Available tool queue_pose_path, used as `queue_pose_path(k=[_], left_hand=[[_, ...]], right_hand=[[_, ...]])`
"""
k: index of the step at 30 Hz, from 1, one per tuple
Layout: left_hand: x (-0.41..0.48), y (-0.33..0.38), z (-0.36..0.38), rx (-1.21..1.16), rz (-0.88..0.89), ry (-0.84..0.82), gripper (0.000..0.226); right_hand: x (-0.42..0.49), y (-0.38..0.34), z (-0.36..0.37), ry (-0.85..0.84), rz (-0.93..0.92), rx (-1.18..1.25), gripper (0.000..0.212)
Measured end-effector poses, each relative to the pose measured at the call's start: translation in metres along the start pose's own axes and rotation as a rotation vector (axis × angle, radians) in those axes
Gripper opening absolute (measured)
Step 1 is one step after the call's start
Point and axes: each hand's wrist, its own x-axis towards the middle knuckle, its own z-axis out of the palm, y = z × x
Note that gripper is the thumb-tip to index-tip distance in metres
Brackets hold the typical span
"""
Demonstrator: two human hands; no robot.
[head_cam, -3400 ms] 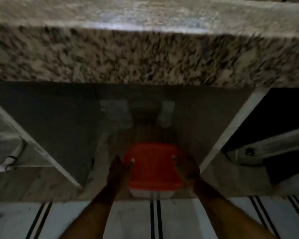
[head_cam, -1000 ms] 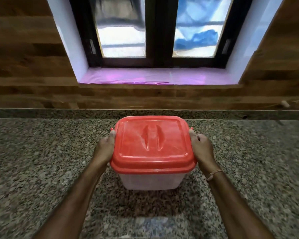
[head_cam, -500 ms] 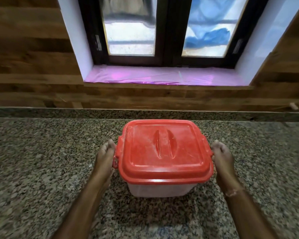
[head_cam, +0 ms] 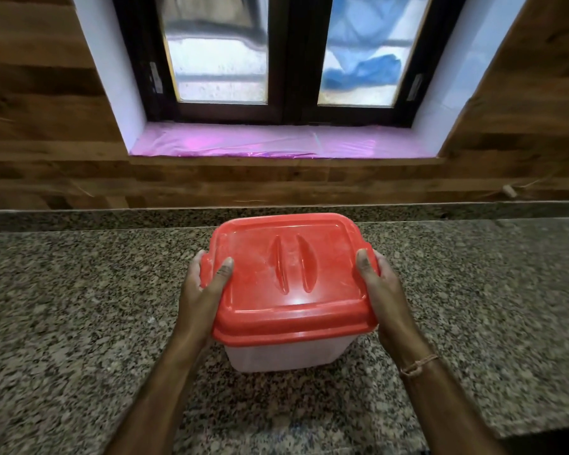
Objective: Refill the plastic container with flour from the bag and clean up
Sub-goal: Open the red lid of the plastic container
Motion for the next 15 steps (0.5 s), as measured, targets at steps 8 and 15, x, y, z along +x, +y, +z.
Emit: queue_pose_path(k=[8,15], left_hand=[[-0.001,0.046,0.024,-0.036,0.133,0.016,0.074],[0.0,0.053,0.127,0.139,0.162,-0.028,0.1]], right_hand=[[0.006,-0.036,-0.023,0.035,-0.097,0.016,0.052],[0.064,-0.024,-0.119,-0.003,0.062,0.176,0.053]])
